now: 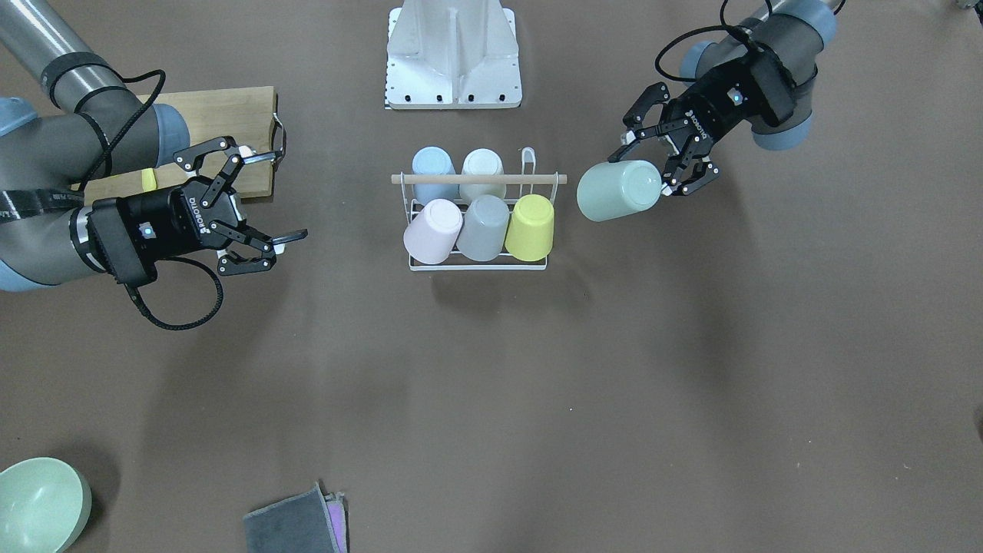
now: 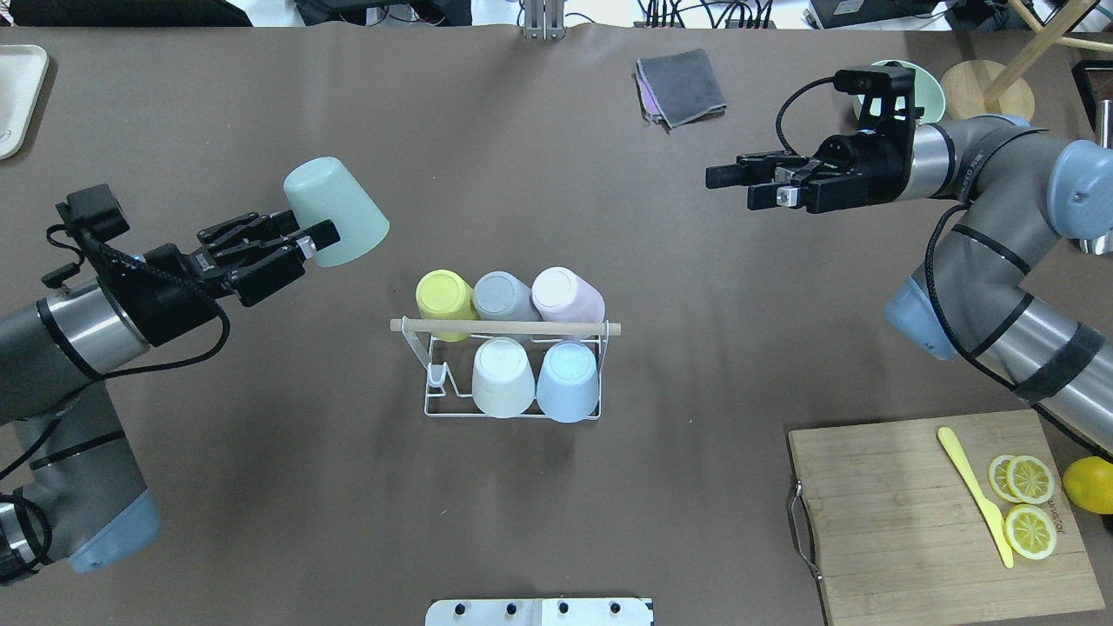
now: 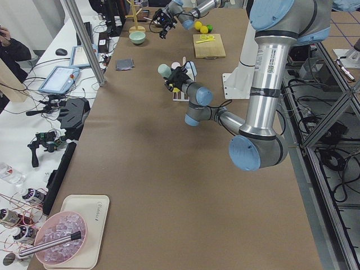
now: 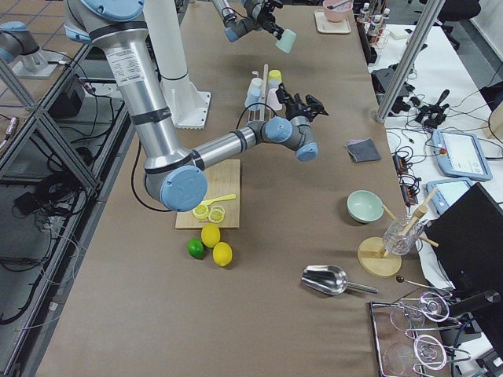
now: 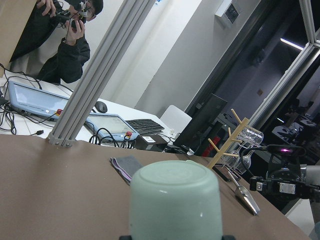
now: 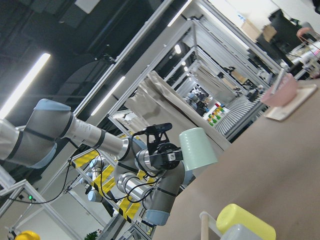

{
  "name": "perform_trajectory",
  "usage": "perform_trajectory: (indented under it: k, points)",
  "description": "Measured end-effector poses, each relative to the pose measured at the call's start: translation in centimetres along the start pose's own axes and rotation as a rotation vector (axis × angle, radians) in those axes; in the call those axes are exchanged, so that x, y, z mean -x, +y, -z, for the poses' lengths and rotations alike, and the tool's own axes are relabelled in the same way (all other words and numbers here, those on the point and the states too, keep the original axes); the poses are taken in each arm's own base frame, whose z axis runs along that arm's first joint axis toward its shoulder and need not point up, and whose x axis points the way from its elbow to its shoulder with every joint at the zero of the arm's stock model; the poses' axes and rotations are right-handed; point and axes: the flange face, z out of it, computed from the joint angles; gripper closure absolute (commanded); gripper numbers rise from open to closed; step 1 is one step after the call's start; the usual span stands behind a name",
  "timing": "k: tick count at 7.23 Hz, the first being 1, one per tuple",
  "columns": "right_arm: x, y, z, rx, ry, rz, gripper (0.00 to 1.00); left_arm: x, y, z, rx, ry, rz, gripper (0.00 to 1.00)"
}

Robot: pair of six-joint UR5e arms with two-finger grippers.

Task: Place cup on cup holder

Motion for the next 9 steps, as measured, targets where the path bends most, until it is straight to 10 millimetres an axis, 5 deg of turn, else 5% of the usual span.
perform_trajectory:
  k: [2,5,9]
  points:
    - [-0.5,0.2,2.5,0.043,0.124,-0.348,0.01,-0.8,1.3,2.0,0.033,-0.007,-0.015,1.00]
    - [-2.3,4.0,4.2,0.085,0.372,-0.906,0.01,-2.0,3.0,2.7,0.145,0.043,-0.027,1.00]
    - [-1.8,5.2,5.1,0.156,0.614,-1.495,0.02,-4.5,1.9,4.4,0.116,0.053,-0.162,1.00]
